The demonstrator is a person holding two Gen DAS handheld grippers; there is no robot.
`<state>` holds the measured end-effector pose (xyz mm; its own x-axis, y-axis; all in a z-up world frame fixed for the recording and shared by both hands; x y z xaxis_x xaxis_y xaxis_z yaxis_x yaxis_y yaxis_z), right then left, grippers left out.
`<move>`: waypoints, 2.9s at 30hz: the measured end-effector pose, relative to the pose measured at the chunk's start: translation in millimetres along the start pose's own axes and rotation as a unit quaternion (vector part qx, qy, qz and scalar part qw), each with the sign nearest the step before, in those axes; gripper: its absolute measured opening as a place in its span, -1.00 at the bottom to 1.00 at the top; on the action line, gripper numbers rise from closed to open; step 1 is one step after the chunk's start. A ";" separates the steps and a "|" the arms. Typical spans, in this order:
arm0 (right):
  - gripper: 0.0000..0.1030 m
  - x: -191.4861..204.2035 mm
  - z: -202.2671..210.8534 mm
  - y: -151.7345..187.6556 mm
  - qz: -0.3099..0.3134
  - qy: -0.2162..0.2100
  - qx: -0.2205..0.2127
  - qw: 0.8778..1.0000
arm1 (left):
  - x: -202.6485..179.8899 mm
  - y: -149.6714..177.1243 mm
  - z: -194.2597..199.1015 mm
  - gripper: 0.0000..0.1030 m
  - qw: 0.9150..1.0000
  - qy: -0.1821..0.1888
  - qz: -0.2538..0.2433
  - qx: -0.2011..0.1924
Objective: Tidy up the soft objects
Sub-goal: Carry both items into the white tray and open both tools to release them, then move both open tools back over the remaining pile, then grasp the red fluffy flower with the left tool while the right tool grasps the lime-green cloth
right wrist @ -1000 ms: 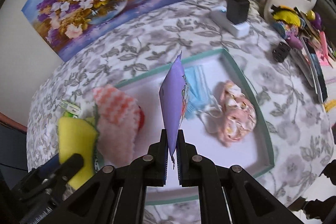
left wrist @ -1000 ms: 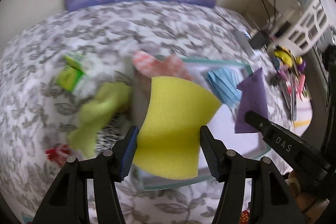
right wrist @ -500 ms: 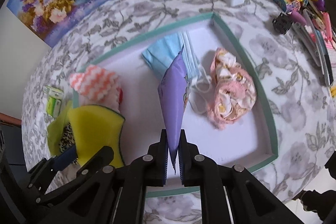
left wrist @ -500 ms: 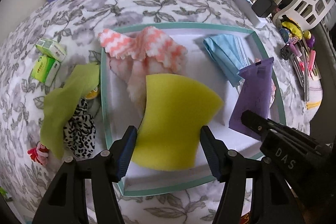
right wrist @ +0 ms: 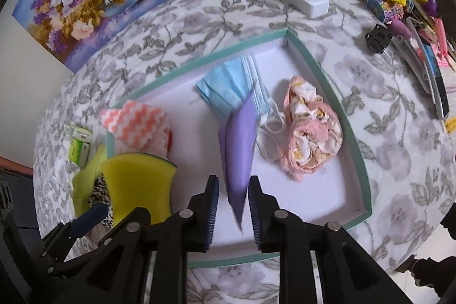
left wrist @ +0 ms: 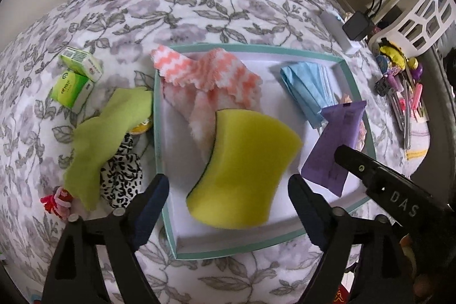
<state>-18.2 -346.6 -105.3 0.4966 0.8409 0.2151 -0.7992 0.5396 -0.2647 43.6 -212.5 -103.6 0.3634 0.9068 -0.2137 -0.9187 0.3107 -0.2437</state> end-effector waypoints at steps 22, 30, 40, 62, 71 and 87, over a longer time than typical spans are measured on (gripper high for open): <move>-0.05 22.7 10.3 2.7 0.038 0.016 -0.023 0.999 | 80.7 -9.0 43.8 0.91 0.988 -0.049 0.117 -0.087; 0.15 37.4 13.8 3.1 0.058 0.023 -0.032 0.998 | 107.0 -12.0 58.5 0.91 0.979 -0.077 0.147 -0.117; 1.00 48.5 21.7 0.7 0.073 0.029 -0.066 0.995 | 137.0 -12.7 67.8 0.92 0.969 -0.088 0.189 -0.130; 1.00 108.9 36.3 -0.4 0.098 -0.004 -0.127 0.987 | 227.2 -7.9 96.3 0.92 0.938 -0.149 0.262 -0.173; 1.00 166.1 34.1 5.4 0.121 -0.030 -0.144 0.982 | 255.1 -4.4 105.7 0.92 0.930 -0.142 0.286 -0.180; 1.00 238.4 -22.2 37.5 0.193 -0.079 -0.062 0.976 | 286.6 21.7 64.2 0.92 0.929 -0.109 0.344 -0.081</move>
<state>77.7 -125.0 -84.8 0.0993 0.9711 0.2169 -0.8644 0.1921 -0.4647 117.9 72.5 -109.5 -0.3565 0.9170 -0.1789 -0.8807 -0.3938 -0.2632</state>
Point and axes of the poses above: each gripper's, at about its wrist camera, not at the fingertips, and z roughly against the way its jaws point, x to its left, y to its underside, the point moved 6 cm from there along -z, roughly the way its jaws point, and after that the axes turned 3 degrees about z, right-handed, at the moved point
